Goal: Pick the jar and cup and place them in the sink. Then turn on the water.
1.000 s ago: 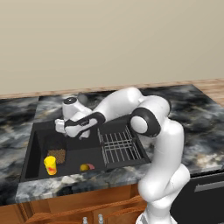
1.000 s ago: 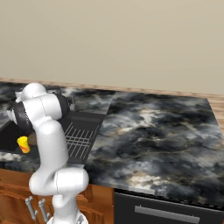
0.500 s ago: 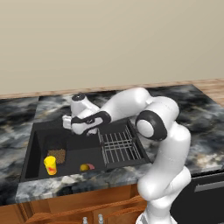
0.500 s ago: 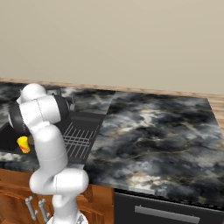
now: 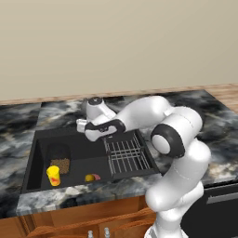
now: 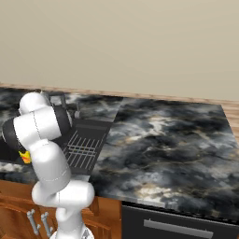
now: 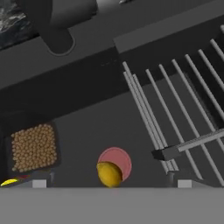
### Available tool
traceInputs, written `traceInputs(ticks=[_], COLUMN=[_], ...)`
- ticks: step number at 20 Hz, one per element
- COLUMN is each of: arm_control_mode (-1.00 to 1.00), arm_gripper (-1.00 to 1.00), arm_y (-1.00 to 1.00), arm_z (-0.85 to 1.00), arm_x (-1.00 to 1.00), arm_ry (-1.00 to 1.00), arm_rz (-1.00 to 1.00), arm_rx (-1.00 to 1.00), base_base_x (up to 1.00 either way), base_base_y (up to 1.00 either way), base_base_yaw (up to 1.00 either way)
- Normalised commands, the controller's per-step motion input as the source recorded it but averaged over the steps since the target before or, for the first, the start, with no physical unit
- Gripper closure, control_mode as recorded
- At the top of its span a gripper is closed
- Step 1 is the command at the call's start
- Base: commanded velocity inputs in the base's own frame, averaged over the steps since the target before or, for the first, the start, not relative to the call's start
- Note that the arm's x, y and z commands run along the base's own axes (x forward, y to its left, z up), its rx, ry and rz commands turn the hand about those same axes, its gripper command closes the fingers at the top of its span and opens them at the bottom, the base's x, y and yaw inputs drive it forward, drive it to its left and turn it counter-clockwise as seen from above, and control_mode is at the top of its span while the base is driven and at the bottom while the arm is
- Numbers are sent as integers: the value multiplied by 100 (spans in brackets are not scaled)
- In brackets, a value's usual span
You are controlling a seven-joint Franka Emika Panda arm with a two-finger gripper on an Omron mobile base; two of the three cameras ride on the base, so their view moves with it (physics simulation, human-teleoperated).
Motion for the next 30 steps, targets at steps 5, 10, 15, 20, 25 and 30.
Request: traceInputs(ticks=[5,10,15,20,25,30], arm_control_mode=[-100,-100,-100,-100,-100,-100], arm_gripper=[-100,-100,-100,-100,-100,-100], arm_y=[-46,-46,-40,-34,-30,-21], arm_z=[10,6,1,4,0,1], arm_x=[0,0,0,0,0,0], arm_ry=[-12,-15,-15,-18,-22,-22], arm_rz=[5,6,7,9,12,12], arm_rx=[0,0,0,0,0,0], base_base_x=[0,0,0,0,0,0], base_base_y=[0,0,0,0,0,0], base_base_yaw=[0,0,0,0,0,0])
